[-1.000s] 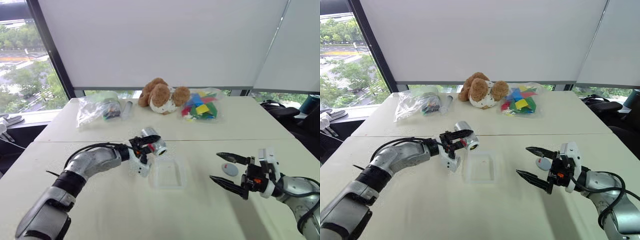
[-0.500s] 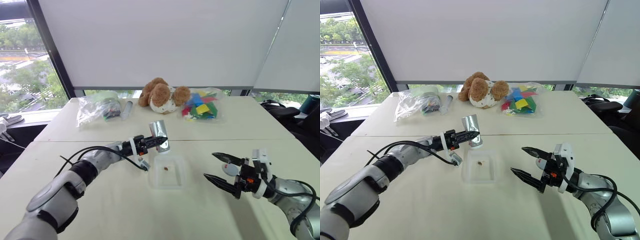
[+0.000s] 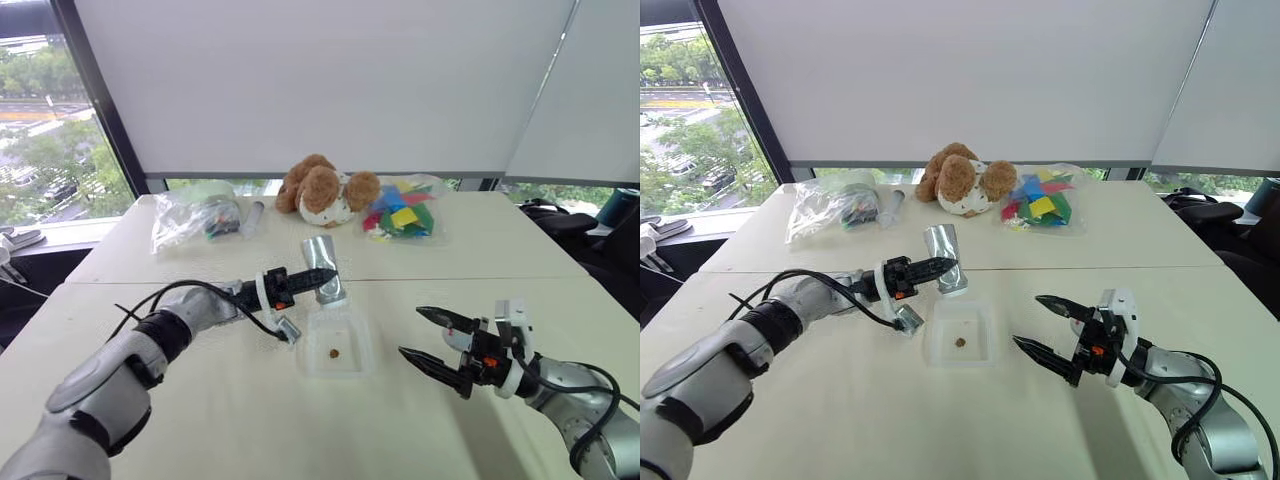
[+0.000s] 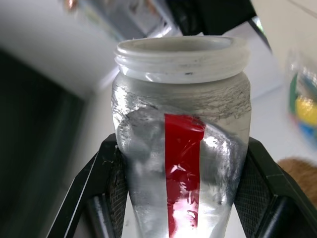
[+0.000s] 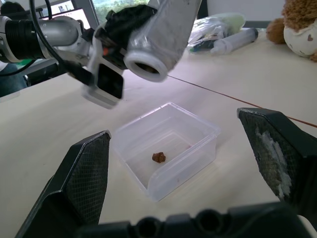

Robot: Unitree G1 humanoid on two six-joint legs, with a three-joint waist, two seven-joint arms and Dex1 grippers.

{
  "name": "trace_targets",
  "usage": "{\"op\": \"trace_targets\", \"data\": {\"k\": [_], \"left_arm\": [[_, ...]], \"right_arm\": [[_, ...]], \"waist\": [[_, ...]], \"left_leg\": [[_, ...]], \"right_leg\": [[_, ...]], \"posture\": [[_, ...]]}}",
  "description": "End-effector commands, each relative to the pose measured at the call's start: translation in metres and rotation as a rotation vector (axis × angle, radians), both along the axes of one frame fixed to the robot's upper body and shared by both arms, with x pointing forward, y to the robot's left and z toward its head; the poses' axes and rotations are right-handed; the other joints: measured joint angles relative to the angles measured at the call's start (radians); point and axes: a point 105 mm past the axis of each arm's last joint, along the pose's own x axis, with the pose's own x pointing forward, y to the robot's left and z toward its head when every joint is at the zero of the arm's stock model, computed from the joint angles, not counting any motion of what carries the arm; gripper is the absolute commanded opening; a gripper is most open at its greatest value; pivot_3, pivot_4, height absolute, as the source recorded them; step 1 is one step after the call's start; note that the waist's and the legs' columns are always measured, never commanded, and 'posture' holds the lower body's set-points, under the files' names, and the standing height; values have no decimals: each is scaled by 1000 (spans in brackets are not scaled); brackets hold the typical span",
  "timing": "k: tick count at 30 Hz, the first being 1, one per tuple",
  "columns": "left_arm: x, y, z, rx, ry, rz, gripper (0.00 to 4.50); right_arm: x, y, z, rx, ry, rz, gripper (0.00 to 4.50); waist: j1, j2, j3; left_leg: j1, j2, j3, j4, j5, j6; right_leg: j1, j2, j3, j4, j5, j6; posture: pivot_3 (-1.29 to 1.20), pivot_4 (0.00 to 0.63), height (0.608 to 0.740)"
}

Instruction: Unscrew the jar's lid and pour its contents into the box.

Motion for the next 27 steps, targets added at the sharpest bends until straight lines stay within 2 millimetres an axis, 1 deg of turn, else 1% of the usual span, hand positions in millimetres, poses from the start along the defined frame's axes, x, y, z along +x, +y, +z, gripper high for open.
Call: {"op": "trace_targets", "data": {"k": [1, 2, 3, 4, 6, 8, 9, 10, 12, 13, 14, 16, 18, 21, 24, 27], "left_arm": [[6, 24, 31, -247, 340, 76, 2189], [7, 33, 31, -313, 461, 88, 2189], [6, 39, 32, -364, 542, 85, 2189], [11, 51, 31, -451, 677, 130, 2189], [14, 71, 28, -587, 876, 170, 2189], [14, 92, 19, -757, 1106, 179, 2189], [11, 99, 16, -822, 1189, 169, 2189], [12, 113, 9, -932, 1297, 189, 2189], [10, 131, -1, -1069, 1419, 226, 2189], [7, 151, -9, -1184, 1447, 254, 2189], [-2, 168, -15, -1265, 1479, 215, 2189], [-19, 200, -26, -1392, 1441, 239, 2189], [-29, 213, -32, -1443, 1414, 248, 2189], [-42, 233, -45, -1536, 1358, 267, 2189], [-45, 243, -55, -1606, 1317, 280, 2189], [-46, 247, -65, -1640, 1281, 287, 2189]], "right_arm": [[0, 5, 9, 8, -55, 53, 4462], [1, 6, 9, 3, -61, 67, 4462], [1, 6, 9, -3, -72, 80, 4462], [2, 7, 10, -4, -89, 88, 4462], [4, 10, 11, -23, -136, 109, 4462], [6, 15, 13, -39, -196, 134, 4462], [6, 17, 14, -43, -221, 146, 4462], [6, 21, 15, -42, -241, 169, 4462], [5, 26, 16, -43, -271, 199, 4462], [5, 32, 19, -39, -296, 226, 4462], [4, 39, 21, -26, -316, 253, 4462], [4, 49, 25, -8, -350, 287, 4462], [4, 51, 25, 1, -357, 296, 4462], [5, 53, 22, 2, -342, 303, 4462], [6, 52, 20, 1, -334, 309, 4462], [8, 52, 19, -1, -331, 310, 4462]], "waist": [[-1, 0, 0], [-1, 1, 0], [-1, 1, 0], [0, 1, 0], [0, 1, 0], [-2, 1, 0], [-2, 1, 0], [-2, 1, 0], [-1, 1, 0], [-1, 1, 0], [-7, 1, -1], [-18, 1, -1], [-20, 1, -1], [-5, 0, -1], [7, 0, -2], [4, -1, -2]], "left_leg": [[0, 0, 0, 0, 0, 0], [1, 0, 1, 0, 0, 0], [1, 0, 1, 0, 0, 0], [1, 1, 1, 0, 0, 0], [1, 1, 1, 1, 0, 0], [1, 1, 1, 1, 0, 0], [1, 1, 1, 1, 0, 0], [1, 1, 1, 1, 0, 0], [1, 1, 0, 2, 0, 0], [2, 1, 0, 2, 0, 0], [2, 1, 0, 2, 0, 0], [3, 1, -1, 1, 0, 1], [3, 1, -1, 0, 0, 1], [3, 1, 0, 1, 0, 1], [3, 0, 0, 2, 0, 1], [3, 0, 1, 2, 0, 1]], "right_leg": [[0, 0, 0, 0, 0, 0], [0, 0, 0, 0, 0, 0], [0, 0, 0, 0, 0, -1], [0, 0, 0, 0, 0, -1], [0, 0, 1, 0, 0, -1], [1, 0, 1, 1, 1, -1], [1, 0, 2, 1, 1, -1], [1, 0, 2, 1, 1, -1], [1, 1, 2, 1, 1, -1], [1, 1, 2, 1, 1, -1], [1, 1, 2, 1, 1, -1], [1, 1, 4, 1, 1, -1], [1, 2, 4, 1, 1, -1], [2, 2, 3, 1, 1, -1], [3, 2, 3, 0, 1, -2], [3, 2, 3, -1, 1, -3]], "posture": [[0, 150, 740], [0, 150, 740], [0, 150, 740], [0, 150, 740], [0, 150, 740], [0, 150, 740], [0, 150, 740], [0, 150, 740], [0, 150, 740], [0, 150, 740], [0, 150, 740], [0, 150, 740], [0, 150, 740], [0, 150, 740], [0, 150, 740], [0, 150, 740]]}}
